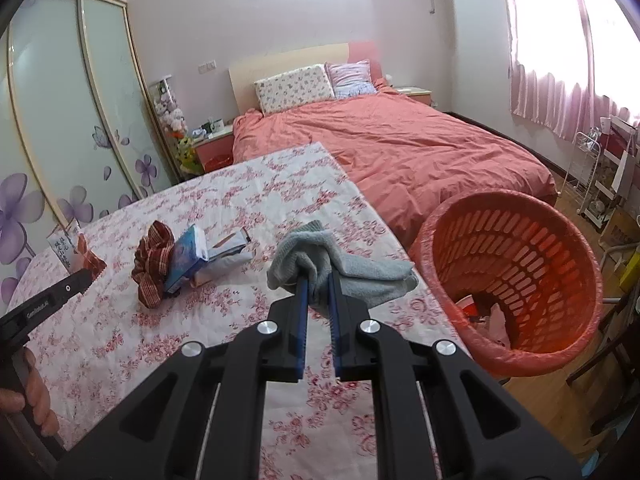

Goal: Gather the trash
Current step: 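Carry the snack packet and grey sock over the basket and open both tools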

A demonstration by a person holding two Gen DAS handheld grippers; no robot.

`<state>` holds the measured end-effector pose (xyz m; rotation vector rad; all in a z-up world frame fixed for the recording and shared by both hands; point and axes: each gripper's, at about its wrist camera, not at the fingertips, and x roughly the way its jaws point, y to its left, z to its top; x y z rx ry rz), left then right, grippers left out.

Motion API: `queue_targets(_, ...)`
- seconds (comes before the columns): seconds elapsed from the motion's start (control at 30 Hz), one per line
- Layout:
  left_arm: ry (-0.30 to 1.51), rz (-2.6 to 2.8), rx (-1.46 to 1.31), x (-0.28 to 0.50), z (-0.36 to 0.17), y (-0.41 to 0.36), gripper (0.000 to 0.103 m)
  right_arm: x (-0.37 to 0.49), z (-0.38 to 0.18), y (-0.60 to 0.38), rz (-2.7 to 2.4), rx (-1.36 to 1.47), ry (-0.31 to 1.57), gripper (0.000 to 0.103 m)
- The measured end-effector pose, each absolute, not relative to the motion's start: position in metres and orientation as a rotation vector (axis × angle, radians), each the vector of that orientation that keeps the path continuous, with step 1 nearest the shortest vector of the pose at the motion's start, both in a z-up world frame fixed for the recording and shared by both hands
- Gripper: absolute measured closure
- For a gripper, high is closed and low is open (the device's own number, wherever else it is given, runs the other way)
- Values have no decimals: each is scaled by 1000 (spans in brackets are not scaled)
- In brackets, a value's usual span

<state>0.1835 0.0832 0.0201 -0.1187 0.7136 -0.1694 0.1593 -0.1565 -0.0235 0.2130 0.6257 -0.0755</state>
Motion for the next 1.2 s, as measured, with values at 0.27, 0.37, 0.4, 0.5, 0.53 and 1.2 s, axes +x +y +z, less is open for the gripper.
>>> queue_targets(0.27, 688, -287, -98, 167, 31, 43, 91, 137, -14, -177, -113, 217, 573, 93)
queue_targets(0.37, 685, -323, -86, 163, 32, 28, 91, 131, -12, -188, -131, 226, 561, 93)
queue_targets(0.4, 686, -334, -85, 163, 32, 23, 91, 129, -12, -193, -138, 231, 557, 93)
queue_targets(0.5, 688, -367, -76, 160, 31, 5, 91, 124, -11, -204, -160, 244, 548, 93)
queue_targets(0.53, 689, -379, -74, 161, 31, 0, 91, 123, -11, -207, -165, 247, 546, 93)
queue_targets(1.2, 718, -583, -32, 160, 17, -108, 91, 108, -29, -297, -297, 354, 517, 93)
